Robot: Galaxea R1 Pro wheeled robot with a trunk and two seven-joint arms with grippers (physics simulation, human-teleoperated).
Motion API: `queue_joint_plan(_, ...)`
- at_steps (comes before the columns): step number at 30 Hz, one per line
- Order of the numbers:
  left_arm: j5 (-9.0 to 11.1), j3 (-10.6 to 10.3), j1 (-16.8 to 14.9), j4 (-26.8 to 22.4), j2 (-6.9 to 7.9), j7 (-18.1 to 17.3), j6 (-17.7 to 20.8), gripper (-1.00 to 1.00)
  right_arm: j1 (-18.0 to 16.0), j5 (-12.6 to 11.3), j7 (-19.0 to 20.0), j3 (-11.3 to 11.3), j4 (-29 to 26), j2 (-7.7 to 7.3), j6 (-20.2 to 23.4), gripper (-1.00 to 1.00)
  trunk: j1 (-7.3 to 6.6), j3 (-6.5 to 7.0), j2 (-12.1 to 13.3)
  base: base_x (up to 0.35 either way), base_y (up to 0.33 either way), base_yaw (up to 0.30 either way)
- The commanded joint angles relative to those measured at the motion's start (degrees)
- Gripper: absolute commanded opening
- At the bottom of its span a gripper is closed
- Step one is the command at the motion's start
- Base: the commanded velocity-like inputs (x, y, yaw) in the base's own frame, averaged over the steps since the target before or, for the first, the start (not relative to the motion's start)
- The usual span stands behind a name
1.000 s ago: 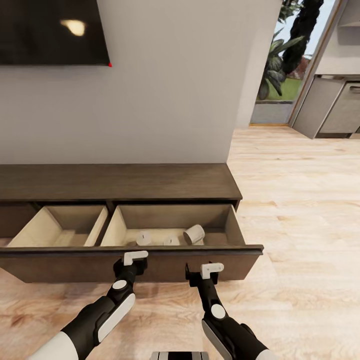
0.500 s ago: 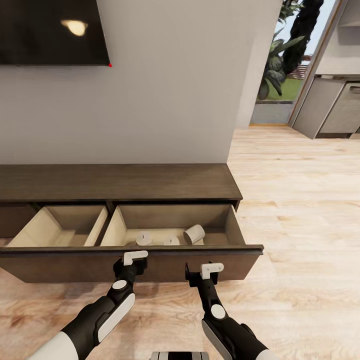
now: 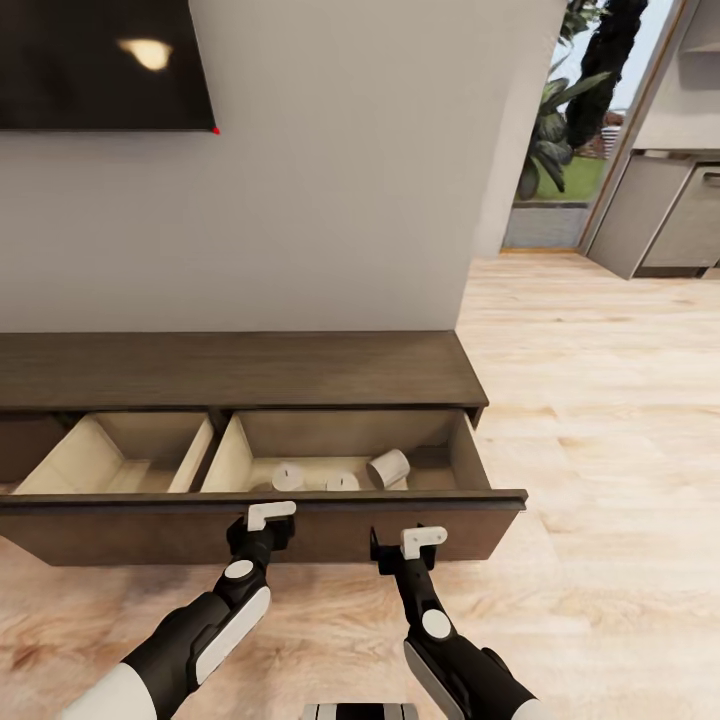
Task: Place each of the two pumpkins and all three candles from the living room inside a cabinet in the living room (use any cabinet), then make sure every cabinet is closed, and position the cauldron so it is next to a table in the living room.
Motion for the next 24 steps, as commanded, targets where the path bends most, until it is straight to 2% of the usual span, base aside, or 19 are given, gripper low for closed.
queue_joint_plan(1, -0.1, -0.2, -0.1, -0.1, 0.07, 0.4, 0.2, 1.00, -0.1, -0.6, -0.3, 0.4, 0.0, -0.05, -0.4, 1.00, 0.02, -0.04, 0.0, 0.297, 0.000, 0.000)
queue_joint_plan(7, -0.1, -0.2, -0.1, -0.1, 0.07, 0.5, 0.2, 1.00, -0.1, -0.6, -0.3, 0.4, 0.0, -0.04, -0.4, 1.00, 0.02, -0.04, 0.0, 0.266, 0.000, 0.000)
queue_joint_plan(13, -0.1, -0.2, -0.1, -0.1, 0.07, 0.5, 0.2, 1.00, -0.1, -0.6, -0.3, 0.4, 0.0, -0.04, -0.4, 1.00, 0.02, -0.04, 0.0, 0.093, 0.000, 0.000)
queue_joint_plan(24, -0.1, -0.2, -0.1, -0.1, 0.07, 0.4, 0.2, 1.00, -0.1, -0.6, -0.3, 0.4, 0.0, 0.01, -0.4, 1.00, 0.02, -0.04, 0.0, 0.294, 0.000, 0.000)
